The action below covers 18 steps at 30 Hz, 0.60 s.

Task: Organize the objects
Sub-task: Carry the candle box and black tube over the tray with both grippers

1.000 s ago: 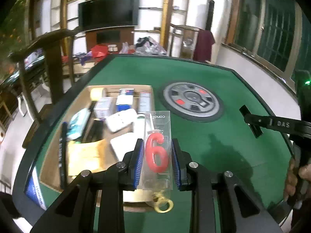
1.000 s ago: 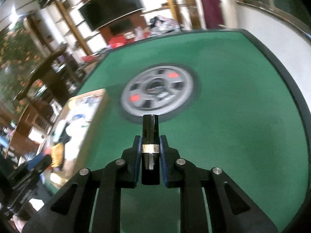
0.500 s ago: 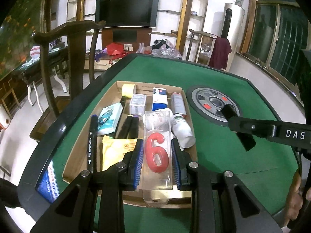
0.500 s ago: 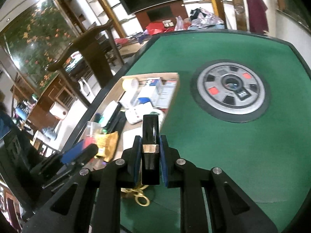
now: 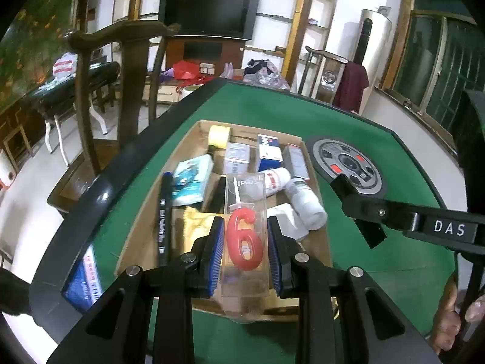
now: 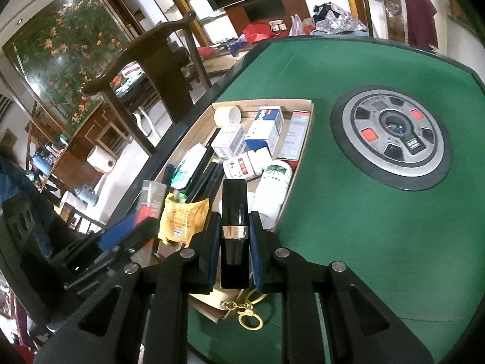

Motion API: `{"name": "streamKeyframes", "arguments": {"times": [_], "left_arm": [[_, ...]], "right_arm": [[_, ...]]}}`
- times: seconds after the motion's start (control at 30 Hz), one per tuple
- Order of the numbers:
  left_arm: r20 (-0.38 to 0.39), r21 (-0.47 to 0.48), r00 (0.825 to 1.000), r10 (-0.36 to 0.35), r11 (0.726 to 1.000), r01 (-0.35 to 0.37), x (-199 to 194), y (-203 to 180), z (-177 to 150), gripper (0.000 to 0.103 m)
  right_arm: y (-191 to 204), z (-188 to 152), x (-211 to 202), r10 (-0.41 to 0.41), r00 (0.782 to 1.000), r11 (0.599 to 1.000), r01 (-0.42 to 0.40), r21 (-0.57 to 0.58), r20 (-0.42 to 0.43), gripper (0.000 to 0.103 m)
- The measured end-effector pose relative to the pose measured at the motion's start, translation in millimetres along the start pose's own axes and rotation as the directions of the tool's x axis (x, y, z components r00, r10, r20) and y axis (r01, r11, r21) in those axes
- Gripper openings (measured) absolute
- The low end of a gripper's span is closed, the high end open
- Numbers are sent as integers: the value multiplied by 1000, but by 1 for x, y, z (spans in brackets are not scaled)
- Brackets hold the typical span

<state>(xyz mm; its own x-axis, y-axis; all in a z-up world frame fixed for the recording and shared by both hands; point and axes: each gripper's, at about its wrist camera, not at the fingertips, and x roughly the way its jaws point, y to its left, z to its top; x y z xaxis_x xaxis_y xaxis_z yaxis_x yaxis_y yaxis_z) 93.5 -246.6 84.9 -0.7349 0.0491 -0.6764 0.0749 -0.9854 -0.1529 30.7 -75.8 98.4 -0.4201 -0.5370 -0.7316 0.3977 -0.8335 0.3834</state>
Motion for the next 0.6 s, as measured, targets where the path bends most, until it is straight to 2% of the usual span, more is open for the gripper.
{"name": "streamKeyframes", "arguments": {"times": [0.2,0.43,0.6], "left_arm": [[0,-15,1000,23,1000,-23,1,16,2,23],[-61,-50,998,16,999,-19,29,33,0,23],[-97,-39,995,31,999,-35,50,39,5,23]], "right_arm": [[3,1,15,35,999,999,-35,5,-25,16],[12,4,44,58,996,998,-58,2,-71,16],[17,12,72,51,993,999,-52,1,-108,16]]}}
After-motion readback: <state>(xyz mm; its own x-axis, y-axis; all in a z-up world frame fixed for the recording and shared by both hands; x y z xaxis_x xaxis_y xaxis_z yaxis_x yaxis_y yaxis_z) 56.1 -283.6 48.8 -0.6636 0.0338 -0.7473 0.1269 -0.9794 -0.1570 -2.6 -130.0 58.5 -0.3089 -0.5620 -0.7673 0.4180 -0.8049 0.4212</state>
